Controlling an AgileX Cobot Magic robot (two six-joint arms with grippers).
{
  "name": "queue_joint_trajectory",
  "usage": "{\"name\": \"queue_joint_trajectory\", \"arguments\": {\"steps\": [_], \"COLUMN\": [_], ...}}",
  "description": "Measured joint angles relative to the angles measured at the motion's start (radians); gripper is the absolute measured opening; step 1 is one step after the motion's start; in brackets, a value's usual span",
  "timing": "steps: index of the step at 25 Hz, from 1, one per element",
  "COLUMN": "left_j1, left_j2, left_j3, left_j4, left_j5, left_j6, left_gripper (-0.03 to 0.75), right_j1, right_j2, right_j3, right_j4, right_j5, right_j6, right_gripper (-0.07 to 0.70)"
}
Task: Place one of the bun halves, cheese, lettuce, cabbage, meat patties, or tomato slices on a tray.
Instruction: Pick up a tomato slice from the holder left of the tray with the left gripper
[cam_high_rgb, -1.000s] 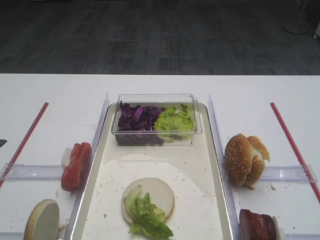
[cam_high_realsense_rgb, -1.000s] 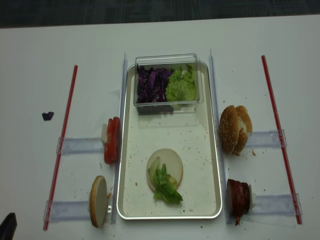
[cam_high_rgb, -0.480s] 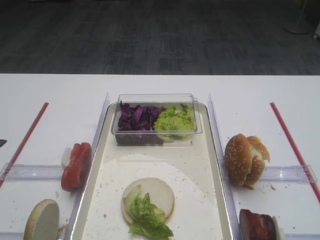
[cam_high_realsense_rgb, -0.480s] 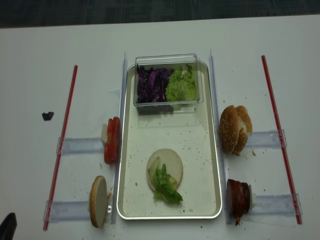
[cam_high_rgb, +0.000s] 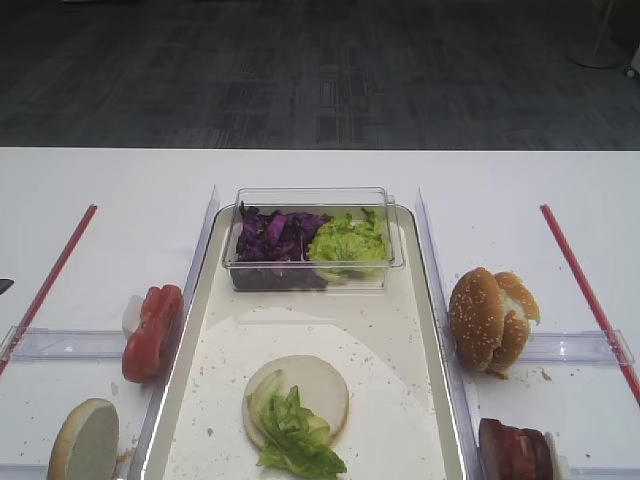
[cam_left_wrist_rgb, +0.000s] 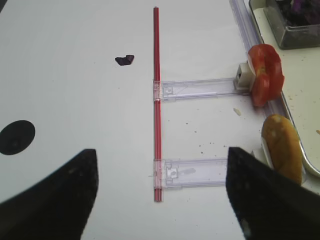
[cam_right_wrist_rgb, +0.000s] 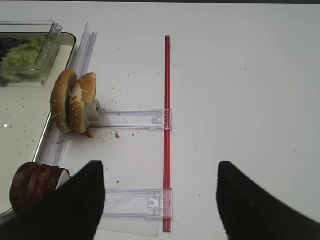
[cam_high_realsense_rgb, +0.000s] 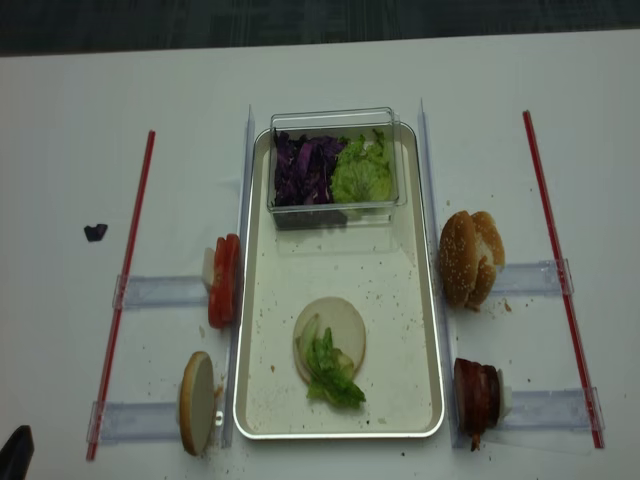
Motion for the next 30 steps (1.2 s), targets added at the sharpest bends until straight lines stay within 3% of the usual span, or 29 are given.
{"name": "queue_joint_trajectory", "arguments": {"steps": [10,22,30], "left_j1": [0.0,0.0,0.0], "left_j2": [0.0,0.003,0.237], "left_j3": [0.0,0.0,0.0], "left_j4": [0.0,0.0,0.0], "left_j5": [0.0,0.002,0.006], "left_j6": [0.0,0.0,0.0], "left_gripper": [0.491,0.491,0.491], "right_j1": [0.0,0.0,0.0], "right_j2": [0.0,0.0,0.0], "right_j3": [0.0,0.0,0.0], "right_j4": [0.0,0.0,0.0], "right_j5": [0.0,0.002,0.002], "right_j6": [0.002,0.002,0.002], "right_gripper": [0.449,0.445,0.445]}}
